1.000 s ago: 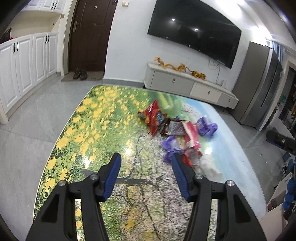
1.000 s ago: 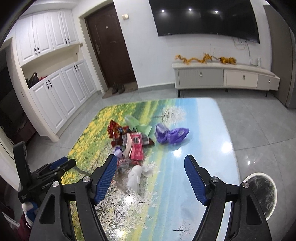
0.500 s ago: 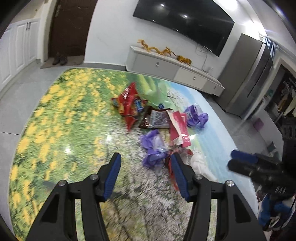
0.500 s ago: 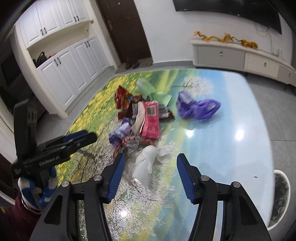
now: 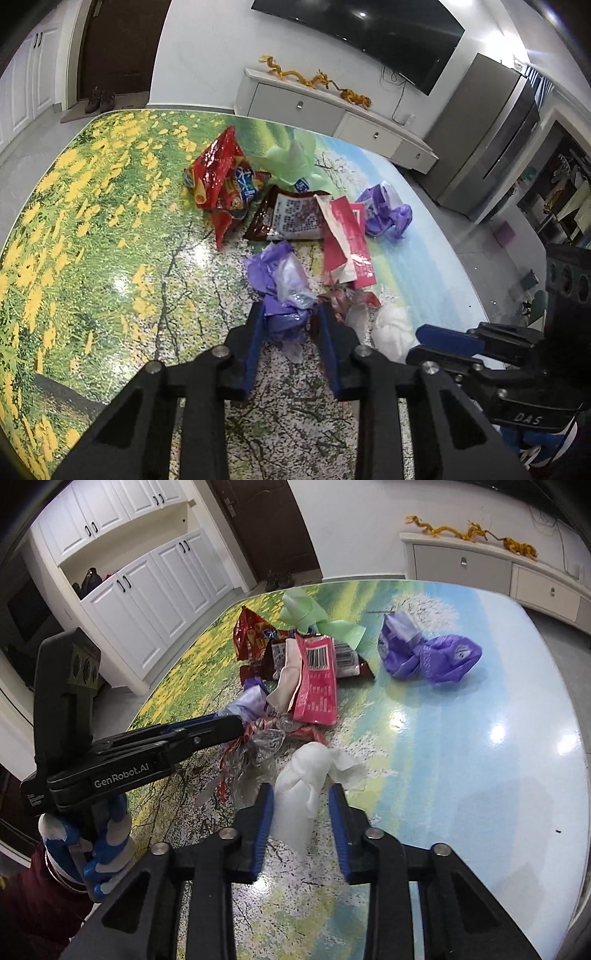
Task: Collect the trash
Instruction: 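Grasp the purple plastic bag with the left gripper while the right grasps the white tissue, then carry both items over the bin and open both grippers to drop them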
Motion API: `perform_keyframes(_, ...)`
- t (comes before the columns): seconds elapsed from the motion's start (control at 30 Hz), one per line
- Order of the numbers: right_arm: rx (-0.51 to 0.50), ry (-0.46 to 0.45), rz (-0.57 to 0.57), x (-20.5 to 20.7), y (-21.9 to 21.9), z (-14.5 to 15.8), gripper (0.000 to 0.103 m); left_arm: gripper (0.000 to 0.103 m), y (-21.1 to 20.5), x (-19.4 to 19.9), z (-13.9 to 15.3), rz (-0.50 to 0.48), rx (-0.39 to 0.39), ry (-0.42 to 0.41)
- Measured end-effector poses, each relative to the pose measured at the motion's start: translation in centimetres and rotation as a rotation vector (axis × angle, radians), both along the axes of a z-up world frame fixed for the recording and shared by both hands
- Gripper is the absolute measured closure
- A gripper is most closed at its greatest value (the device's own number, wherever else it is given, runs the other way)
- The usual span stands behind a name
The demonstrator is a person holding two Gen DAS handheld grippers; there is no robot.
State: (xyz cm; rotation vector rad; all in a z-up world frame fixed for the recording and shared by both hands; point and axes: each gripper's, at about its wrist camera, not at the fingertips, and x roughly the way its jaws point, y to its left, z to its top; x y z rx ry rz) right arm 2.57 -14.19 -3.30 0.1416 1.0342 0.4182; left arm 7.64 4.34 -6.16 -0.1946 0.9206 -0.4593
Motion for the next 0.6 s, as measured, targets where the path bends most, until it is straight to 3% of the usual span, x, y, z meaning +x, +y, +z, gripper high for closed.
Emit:
perform_keyframes(0.2, 0.039, -0.012, 0.013, -0.6, -0.5, 0.6, 0.094, 0.08, 0.6, -1.9, 1.3, 0.027, 0.004, -0.045)
perform_keyframes(0.6, 0.09, -0.143, 0.001, -4.5, -3.4, 4.7, 0.096, 0.08, 0.6, -6.4, 6.8, 0.091, 0.022, -0.15)
